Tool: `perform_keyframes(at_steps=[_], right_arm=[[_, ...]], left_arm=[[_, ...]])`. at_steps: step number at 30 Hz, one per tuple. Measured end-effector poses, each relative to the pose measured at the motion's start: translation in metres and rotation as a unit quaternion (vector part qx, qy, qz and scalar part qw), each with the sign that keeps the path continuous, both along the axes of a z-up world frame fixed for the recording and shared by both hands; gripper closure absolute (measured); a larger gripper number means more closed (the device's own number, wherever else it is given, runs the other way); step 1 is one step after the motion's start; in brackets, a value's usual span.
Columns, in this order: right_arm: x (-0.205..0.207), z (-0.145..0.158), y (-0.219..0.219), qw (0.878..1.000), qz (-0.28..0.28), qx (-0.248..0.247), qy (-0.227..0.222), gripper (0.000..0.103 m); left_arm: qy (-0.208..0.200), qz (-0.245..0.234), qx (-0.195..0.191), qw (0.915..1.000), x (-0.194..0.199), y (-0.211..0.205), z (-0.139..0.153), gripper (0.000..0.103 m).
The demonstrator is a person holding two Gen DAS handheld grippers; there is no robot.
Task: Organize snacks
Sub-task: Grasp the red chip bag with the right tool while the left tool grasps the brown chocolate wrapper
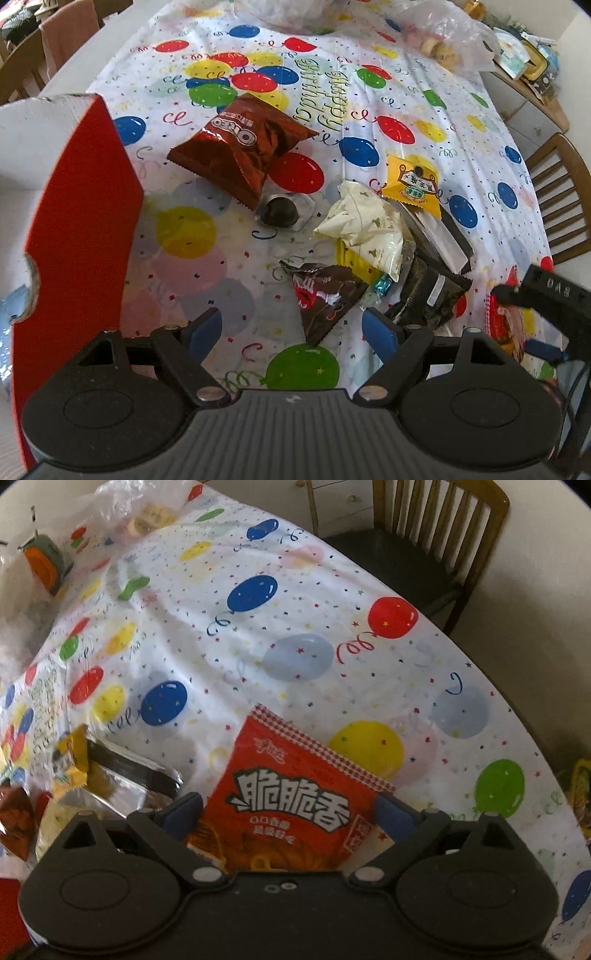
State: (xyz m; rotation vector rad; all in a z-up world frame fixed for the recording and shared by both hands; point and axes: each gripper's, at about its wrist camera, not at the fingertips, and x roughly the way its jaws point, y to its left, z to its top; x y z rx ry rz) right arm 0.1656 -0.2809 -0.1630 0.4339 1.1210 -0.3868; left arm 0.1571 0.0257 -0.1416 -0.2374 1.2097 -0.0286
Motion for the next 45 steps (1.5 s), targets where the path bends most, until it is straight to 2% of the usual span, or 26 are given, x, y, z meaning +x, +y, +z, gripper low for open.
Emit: perform_keyframes(at_steps=[7,11,16,19,23,24,29,32,37,40,41,42,45], right_arm=[[-0.008,0.001,-0.002,1.000,0.014,-0.009,0.004,0.008],[-0.013,0.004,0.000,0.999,0.033,-0.010,-0.008,0.016],[-0.016,0.010,0.005,0.998,0.052,-0.016,-0.020,0.024],[-0.018,0.012,0.006,0.998,0.059,-0.019,-0.027,0.033],[-0.022,0.017,0.010,0.995,0.080,-0.031,-0.043,0.044],[-0.024,0.018,0.011,0.995,0.085,-0.030,-0.048,0.056],[-0.028,0.024,0.015,0.992,0.105,-0.016,-0.069,0.076],[-0.032,0.025,0.013,0.992,0.108,-0.007,-0.071,0.074],[-0.043,0.024,0.004,0.993,0.093,-0.005,-0.070,0.064],[-0.047,0.022,0.000,0.994,0.084,-0.015,-0.065,0.045],[-0.048,0.022,-0.001,0.995,0.077,-0.021,-0.061,0.029],[-0.049,0.021,-0.002,0.996,0.070,-0.025,-0.059,0.018],[-0.048,0.015,-0.004,0.997,0.059,-0.014,-0.045,0.018]], left_arm=[[0.011,-0.003,-0.009,0.9999,0.015,-0.007,-0.015,0.020],[0.018,0.008,-0.023,0.9995,0.023,-0.006,-0.023,0.021],[0.010,0.004,-0.019,0.9998,0.028,-0.010,-0.023,0.029],[0.003,-0.005,-0.008,1.0000,0.026,-0.015,-0.022,0.040],[-0.005,-0.009,-0.005,0.9999,0.025,-0.017,-0.021,0.062],[-0.005,-0.009,-0.008,0.9999,0.024,-0.017,-0.022,0.066],[-0.007,-0.007,-0.014,0.9999,0.018,-0.013,-0.021,0.069],[-0.005,-0.003,-0.019,0.9998,0.013,-0.008,-0.019,0.070],[-0.001,0.003,-0.025,0.9997,0.002,0.000,-0.018,0.070],[0.001,0.006,-0.026,0.9996,-0.005,0.003,-0.017,0.070],[0.002,0.007,-0.027,0.9996,-0.008,0.005,-0.017,0.070],[0.002,0.007,-0.028,0.9996,-0.010,0.006,-0.016,0.070],[0.000,0.005,-0.030,0.9995,-0.017,0.007,-0.013,0.070]])
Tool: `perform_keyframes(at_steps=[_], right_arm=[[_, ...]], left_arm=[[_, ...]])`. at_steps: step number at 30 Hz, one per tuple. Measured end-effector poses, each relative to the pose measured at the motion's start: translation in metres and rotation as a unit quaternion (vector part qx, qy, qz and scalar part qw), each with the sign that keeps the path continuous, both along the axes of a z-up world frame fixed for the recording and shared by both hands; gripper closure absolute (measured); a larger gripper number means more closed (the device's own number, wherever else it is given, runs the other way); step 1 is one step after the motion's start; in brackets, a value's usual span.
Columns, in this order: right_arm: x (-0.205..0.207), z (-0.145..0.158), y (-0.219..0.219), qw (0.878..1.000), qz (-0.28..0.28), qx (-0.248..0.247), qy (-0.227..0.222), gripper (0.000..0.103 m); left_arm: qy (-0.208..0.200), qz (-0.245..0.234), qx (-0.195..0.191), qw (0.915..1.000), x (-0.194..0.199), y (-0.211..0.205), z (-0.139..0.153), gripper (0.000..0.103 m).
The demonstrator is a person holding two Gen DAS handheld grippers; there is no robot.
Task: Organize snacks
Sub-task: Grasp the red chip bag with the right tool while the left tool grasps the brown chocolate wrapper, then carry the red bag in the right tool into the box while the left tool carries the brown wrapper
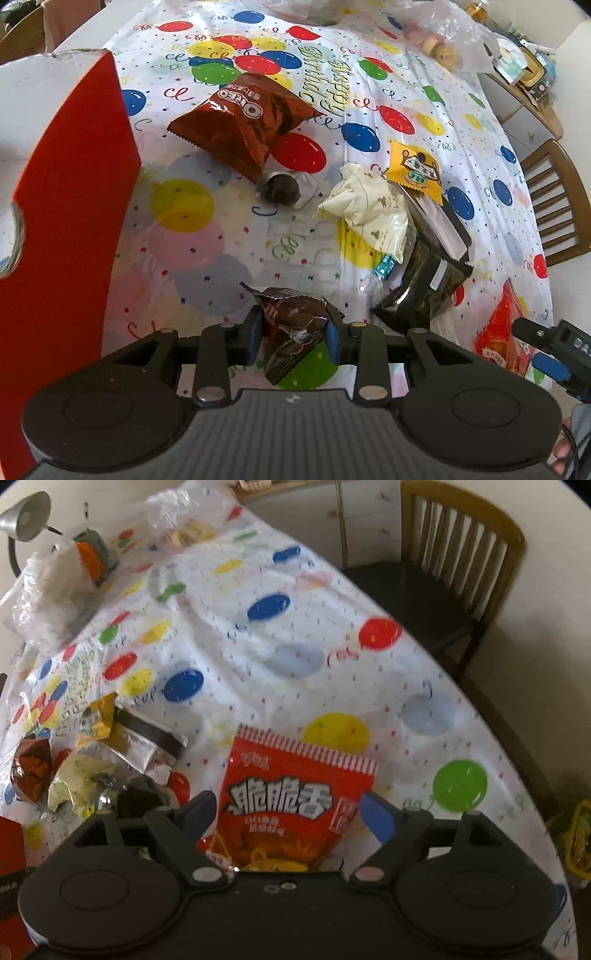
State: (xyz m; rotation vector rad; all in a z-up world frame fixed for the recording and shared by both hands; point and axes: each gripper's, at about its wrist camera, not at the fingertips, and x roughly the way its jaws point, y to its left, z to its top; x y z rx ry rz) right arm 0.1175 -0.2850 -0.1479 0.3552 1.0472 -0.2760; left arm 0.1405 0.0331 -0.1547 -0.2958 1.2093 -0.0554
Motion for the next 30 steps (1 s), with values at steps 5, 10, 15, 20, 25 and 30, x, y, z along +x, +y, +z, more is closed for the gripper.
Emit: perform_keyframes(at_steps=[5,10,15,20,25,30], right_arm=[[0.003,-0.011,0.007,1.000,-0.018,0.000,0.024,0.016],[0.004,-0.013,0.014,0.999,-0.016,-0.014,0.025,0.021],[0.001,-0.012,0.014,1.000,-0.007,-0.011,0.018,0.030],[-0.008,-0.001,0.013,1.000,0.003,-0.004,0.000,0.031],[-0.021,0.022,0.021,0.999,0.031,0.008,-0.020,0.031],[-0.034,0.049,0.036,0.997,0.068,0.012,-0.040,0.031]], left_arm=[[-0.001,-0.003,0.000,1.0000,-0.009,0.002,0.003,0.070],[0.001,0.000,-0.003,1.0000,-0.014,0.006,0.003,0.070],[0.000,-0.003,-0.007,1.0000,-0.018,0.006,0.005,0.070],[-0.003,-0.009,-0.011,0.9999,-0.022,0.005,0.011,0.070],[-0.013,-0.021,-0.012,0.9996,-0.029,0.004,0.028,0.070],[-0.027,-0.029,-0.006,0.9992,-0.037,0.010,0.052,0.070]])
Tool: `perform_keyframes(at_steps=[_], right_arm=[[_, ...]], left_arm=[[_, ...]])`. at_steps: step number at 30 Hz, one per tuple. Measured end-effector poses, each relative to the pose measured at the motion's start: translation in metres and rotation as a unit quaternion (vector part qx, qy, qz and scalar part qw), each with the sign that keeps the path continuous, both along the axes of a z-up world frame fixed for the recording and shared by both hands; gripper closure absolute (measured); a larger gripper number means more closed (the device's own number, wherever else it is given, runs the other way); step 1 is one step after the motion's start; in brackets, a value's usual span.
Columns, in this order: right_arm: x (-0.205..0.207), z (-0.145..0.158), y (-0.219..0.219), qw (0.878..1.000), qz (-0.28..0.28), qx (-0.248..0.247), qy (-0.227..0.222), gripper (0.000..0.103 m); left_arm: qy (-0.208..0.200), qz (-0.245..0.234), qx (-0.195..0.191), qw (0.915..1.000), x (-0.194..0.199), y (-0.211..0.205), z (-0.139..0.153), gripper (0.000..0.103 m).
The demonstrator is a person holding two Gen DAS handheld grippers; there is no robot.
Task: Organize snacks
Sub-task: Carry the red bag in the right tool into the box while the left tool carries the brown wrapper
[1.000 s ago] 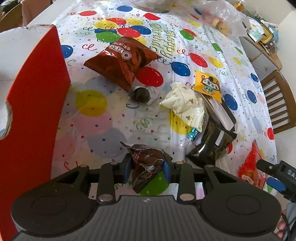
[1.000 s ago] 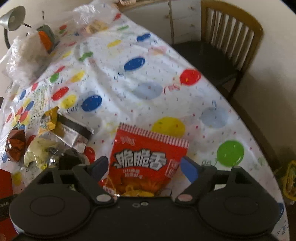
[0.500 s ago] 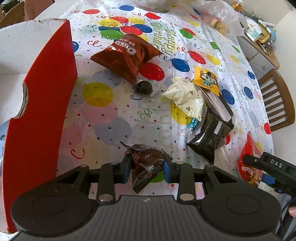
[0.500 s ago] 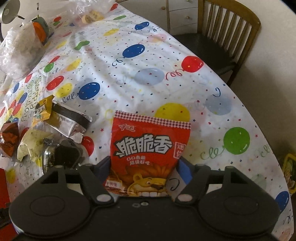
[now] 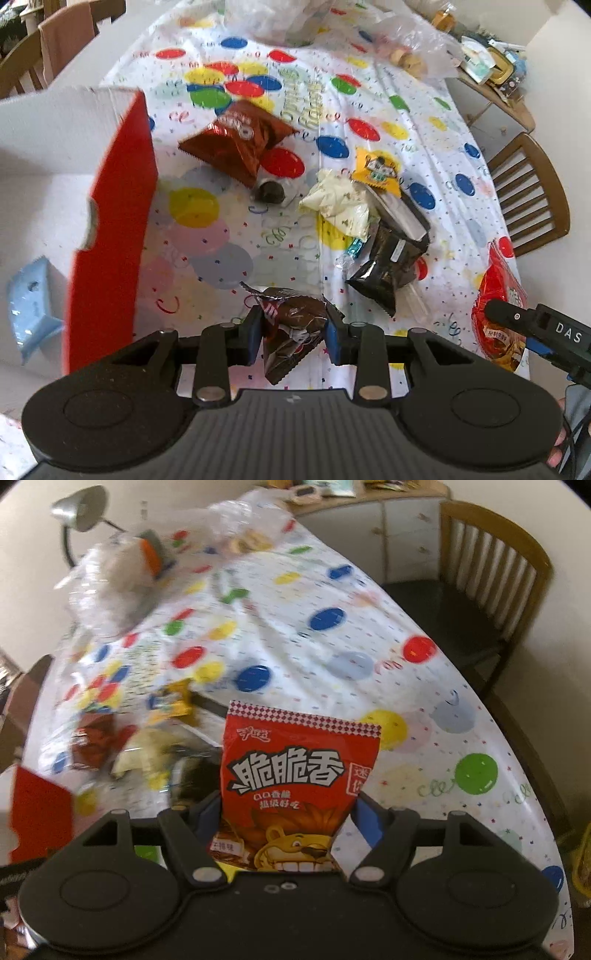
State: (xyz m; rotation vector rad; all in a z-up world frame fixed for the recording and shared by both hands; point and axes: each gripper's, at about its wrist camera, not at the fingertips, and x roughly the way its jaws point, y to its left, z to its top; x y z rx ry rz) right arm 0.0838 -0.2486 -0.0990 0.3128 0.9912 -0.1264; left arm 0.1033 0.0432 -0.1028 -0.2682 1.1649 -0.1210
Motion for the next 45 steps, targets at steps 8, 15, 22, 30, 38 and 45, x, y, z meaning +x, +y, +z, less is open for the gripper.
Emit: perform_keyframes(at_steps=[8,15,22,30,38,45], right_arm=[[-0.010,0.037,0.041,0.997,0.064,0.004,-0.036,0.031],[-0.013,0.056,0.097,0.989,0.137,0.005,-0.056,0.031],[-0.010,0.058,0.159,0.978,0.198,0.004,-0.059,0.031],[-0.007,0.053,0.231,0.963,0.263,-0.009,-0.056,0.031],[-0.003,0.045,0.299,0.939,0.336,-0.035,-0.062,0.031],[0.004,0.022,0.350,0.915,0.394,-0.074,-0.052,0.031]], left_arm=[[-0.029,-0.002,0.014,0.9995,-0.012,0.023,0.042,0.070],[-0.047,0.011,0.029,0.9984,-0.022,0.058,0.064,0.070],[-0.056,0.042,0.036,0.9969,-0.031,0.103,0.073,0.070],[-0.053,0.080,0.044,0.9944,-0.040,0.165,0.070,0.070],[-0.043,0.109,0.062,0.9911,-0.040,0.218,0.059,0.070],[-0.023,0.123,0.081,0.9889,-0.035,0.257,0.041,0.070]])
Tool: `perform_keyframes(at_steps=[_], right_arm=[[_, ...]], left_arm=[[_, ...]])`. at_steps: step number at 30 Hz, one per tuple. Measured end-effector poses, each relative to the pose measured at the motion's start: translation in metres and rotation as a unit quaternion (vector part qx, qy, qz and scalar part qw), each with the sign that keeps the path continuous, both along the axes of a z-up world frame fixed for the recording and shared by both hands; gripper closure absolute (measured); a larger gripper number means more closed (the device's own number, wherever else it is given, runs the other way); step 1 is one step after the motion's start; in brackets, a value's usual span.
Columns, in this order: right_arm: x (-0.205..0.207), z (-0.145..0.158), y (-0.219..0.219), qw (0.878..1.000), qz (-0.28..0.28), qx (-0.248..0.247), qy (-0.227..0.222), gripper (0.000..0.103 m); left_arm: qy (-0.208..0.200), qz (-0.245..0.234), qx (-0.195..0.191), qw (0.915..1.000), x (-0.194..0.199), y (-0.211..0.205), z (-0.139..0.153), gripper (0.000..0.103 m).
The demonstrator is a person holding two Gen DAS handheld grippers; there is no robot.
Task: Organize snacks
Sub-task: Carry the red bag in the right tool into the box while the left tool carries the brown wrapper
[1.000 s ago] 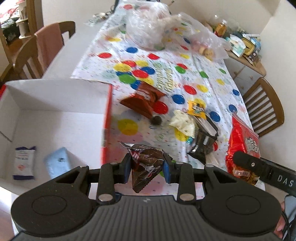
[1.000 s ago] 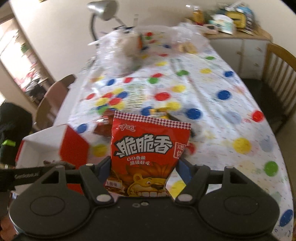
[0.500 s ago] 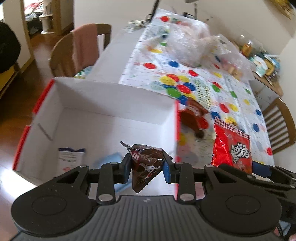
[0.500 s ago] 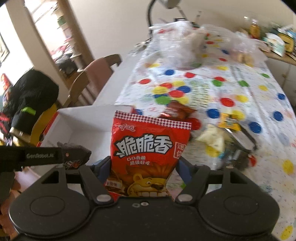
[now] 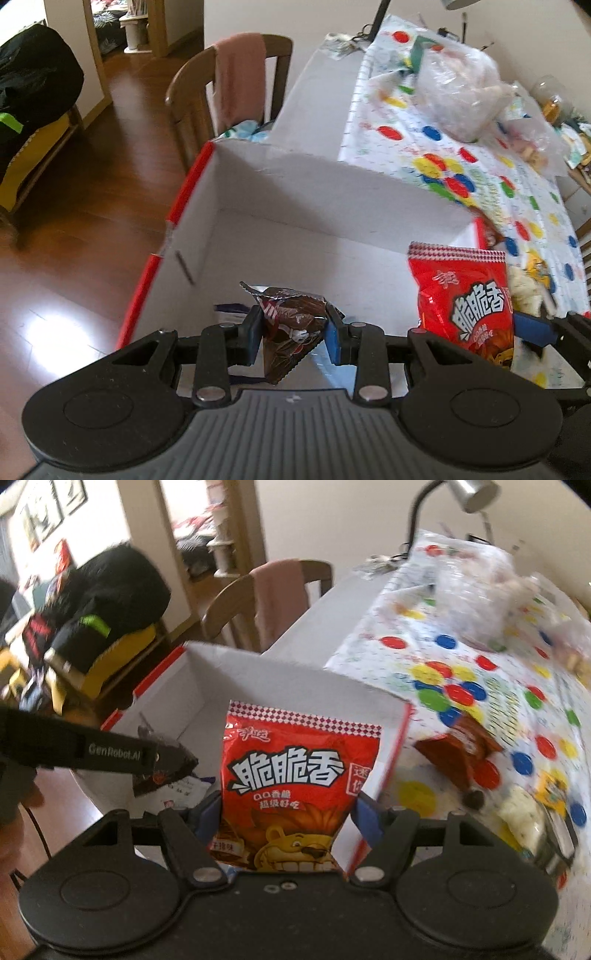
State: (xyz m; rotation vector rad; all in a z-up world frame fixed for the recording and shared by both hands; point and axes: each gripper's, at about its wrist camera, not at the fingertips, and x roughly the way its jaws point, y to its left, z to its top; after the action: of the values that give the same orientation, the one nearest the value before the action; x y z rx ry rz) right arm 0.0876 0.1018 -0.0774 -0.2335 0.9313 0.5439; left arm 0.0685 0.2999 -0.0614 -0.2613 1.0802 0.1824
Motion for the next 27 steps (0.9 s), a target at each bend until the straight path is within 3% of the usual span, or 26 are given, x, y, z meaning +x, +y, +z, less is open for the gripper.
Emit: perform_keyframes(at_steps=[7,15,27], right_arm=[[0.002,-0.027,0.039,0.998,0.056,-0.036,0.007,0.031],[0.006,-0.057,0.050,0.996,0.061,-0.065,0.031,0.031],[0.003,-0.063,0.049,0.996,0.056,-0.064,0.041,0.031]], left_arm=[[0.027,-0.004,0.013,0.9995,0.009,0.019,-0.022,0.070],[0.051,-0.028,0.032,0.9978,0.017,0.016,-0.045,0.070],[0.083,-0.037,0.040,0.9950,0.021,0.009,-0.066,0.069]])
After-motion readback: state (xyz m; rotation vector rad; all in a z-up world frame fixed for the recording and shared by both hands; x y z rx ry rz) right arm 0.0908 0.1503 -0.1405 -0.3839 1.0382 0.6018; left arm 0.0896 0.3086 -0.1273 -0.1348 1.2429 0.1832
